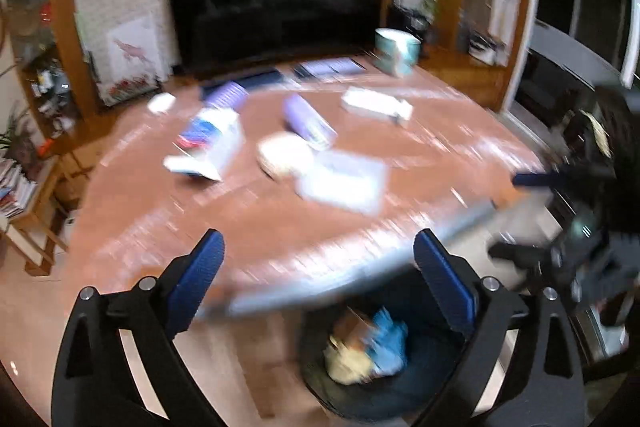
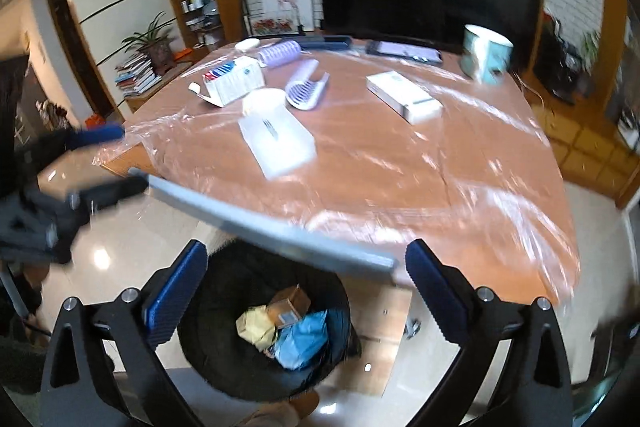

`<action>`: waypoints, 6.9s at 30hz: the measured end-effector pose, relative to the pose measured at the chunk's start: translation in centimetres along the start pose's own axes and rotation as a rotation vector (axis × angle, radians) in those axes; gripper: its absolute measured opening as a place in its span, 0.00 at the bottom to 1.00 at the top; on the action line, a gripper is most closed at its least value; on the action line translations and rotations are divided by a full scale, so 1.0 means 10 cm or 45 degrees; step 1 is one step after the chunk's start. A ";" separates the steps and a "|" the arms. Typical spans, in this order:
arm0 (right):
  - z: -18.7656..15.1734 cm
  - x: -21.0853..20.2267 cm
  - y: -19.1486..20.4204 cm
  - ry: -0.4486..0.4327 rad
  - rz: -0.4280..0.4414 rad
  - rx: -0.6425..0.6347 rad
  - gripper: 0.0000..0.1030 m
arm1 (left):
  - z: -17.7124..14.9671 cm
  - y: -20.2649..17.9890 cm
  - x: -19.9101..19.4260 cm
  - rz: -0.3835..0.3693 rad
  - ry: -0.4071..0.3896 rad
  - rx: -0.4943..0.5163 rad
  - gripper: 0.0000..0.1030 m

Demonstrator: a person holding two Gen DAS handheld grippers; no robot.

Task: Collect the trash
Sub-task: 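Grasp the blue-and-white medicine box with the left tool while the right tool grasps the white plastic container, then carry the medicine box and white plastic container over the black bin, then open the left tool to drop the medicine box while the right tool drops the white container, then grasp the white round ball with the left tool while the right tool grasps the lavender hair curler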

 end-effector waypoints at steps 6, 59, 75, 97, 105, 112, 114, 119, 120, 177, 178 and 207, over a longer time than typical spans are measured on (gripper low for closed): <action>0.27 0.32 0.11 0.019 0.049 -0.048 0.95 | 0.48 0.57 0.32 0.129 -0.005 -0.082 0.94; 0.56 0.79 -0.33 0.039 0.190 0.307 0.53 | 0.61 0.80 1.17 0.049 0.219 -0.086 0.46; 0.38 0.49 -0.28 0.022 0.179 0.337 0.53 | 0.33 0.42 0.74 -0.016 0.193 -0.113 0.46; 0.09 0.07 -0.20 0.000 0.138 0.282 0.53 | -0.11 -0.07 0.30 -0.066 0.197 -0.040 0.46; -0.10 -0.05 -0.14 0.009 0.148 0.294 0.53 | -0.28 -0.19 0.23 -0.063 0.210 -0.034 0.46; -0.27 -0.08 -0.03 0.041 0.165 0.292 0.53 | -0.45 -0.23 0.22 -0.057 0.236 -0.026 0.46; -0.33 -0.07 0.01 0.053 0.174 0.296 0.53 | -0.50 -0.23 0.22 -0.057 0.248 -0.027 0.46; -0.42 -0.05 0.11 0.074 0.194 0.297 0.53 | -0.58 -0.26 0.22 -0.071 0.269 -0.037 0.46; -0.44 -0.05 0.12 0.077 0.196 0.299 0.53 | -0.60 -0.26 0.22 -0.073 0.274 -0.040 0.46; -1.24 1.04 0.34 0.465 0.158 0.345 0.64 | -1.60 0.00 0.87 -0.008 0.590 0.028 0.50; -1.24 1.03 0.33 0.459 0.154 0.350 0.68 | -1.59 0.02 0.87 -0.005 0.580 0.026 0.59; 0.60 -0.51 -0.61 -0.241 -0.267 0.265 0.96 | 0.45 0.13 0.05 -0.111 -0.002 -0.194 0.98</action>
Point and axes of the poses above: each gripper's, at about its wrist camera, not at the fingertips, and x roughly the way its jaws point, y to its left, z to its top, the point moved 10 cm from there along x, roughly the way its jaws point, and after that the axes turned 12 degrees about -x, right-handed, at the moved point
